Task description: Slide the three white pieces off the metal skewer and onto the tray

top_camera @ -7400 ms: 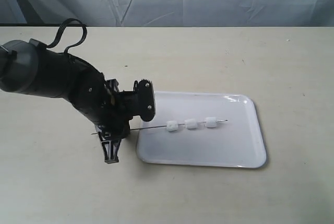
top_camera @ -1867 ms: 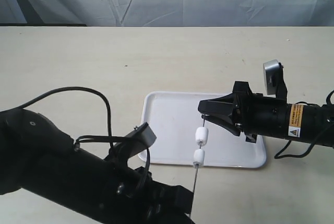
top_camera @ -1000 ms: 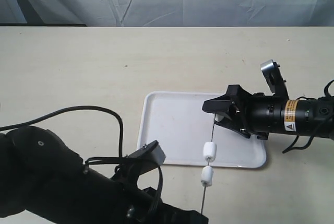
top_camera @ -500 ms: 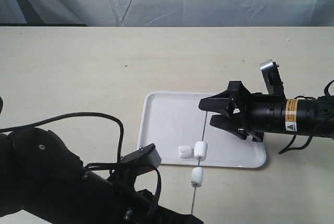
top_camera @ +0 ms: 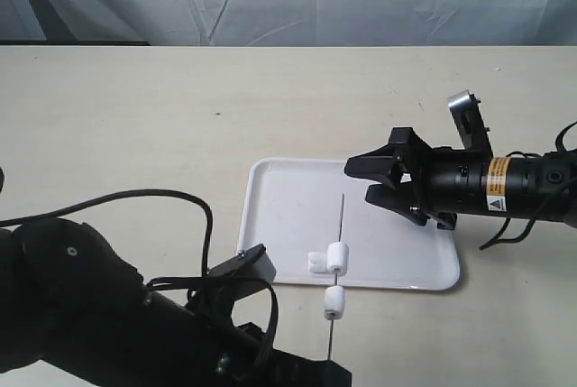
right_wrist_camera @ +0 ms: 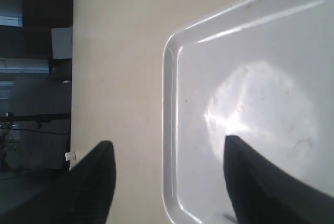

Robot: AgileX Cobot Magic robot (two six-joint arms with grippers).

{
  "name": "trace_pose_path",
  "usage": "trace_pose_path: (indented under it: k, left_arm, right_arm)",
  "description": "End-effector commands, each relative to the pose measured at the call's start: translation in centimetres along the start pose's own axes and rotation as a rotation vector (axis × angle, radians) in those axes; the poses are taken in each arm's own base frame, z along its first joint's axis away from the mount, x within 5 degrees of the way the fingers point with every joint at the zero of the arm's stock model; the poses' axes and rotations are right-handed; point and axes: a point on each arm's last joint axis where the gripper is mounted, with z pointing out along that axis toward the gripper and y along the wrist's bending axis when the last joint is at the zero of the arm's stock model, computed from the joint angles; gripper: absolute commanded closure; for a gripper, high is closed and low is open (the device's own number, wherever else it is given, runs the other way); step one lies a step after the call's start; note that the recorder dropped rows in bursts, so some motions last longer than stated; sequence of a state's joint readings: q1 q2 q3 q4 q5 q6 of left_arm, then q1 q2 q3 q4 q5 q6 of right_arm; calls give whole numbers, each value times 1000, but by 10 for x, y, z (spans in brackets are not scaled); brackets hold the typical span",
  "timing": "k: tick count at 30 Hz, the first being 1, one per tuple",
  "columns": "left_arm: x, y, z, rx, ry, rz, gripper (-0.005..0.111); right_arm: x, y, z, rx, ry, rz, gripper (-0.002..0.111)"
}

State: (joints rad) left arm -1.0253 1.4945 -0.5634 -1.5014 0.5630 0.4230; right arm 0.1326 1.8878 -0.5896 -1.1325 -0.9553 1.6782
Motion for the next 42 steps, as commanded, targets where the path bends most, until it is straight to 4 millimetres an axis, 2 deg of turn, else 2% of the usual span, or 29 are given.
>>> trace_pose_path:
  k: [1, 7, 15, 22, 29, 31, 36, 42]
  left_arm:
    - [-2, 0, -1, -6, -28, -7, 107]
    - [-18, 9, -12, -4, -49, -34, 107]
    - [-29, 23, -25, -40, -20, 7, 107]
    - [-31, 11, -27, -6, 13, 42, 107]
    - [-29, 6, -28, 22, 46, 24, 107]
    - [-30, 6, -28, 20, 42, 11, 107]
    - [-33, 8, -29, 9, 8, -6, 107]
    - [-42, 14, -38, 26, 0, -46, 107]
  right_arm:
    - [0, 4, 0, -39, 41, -15, 50]
    - [9, 8, 0, -80, 134, 2, 50]
    - [18, 18, 2, -157, 205, 20, 50]
    - [39, 29, 21, -136, 266, -10, 50]
    - [41, 34, 25, -154, 235, 0, 50]
    - [41, 34, 25, -154, 237, -1, 53]
    - [44, 33, 25, -152, 267, -29, 77]
    - [45, 34, 24, -170, 276, -75, 80]
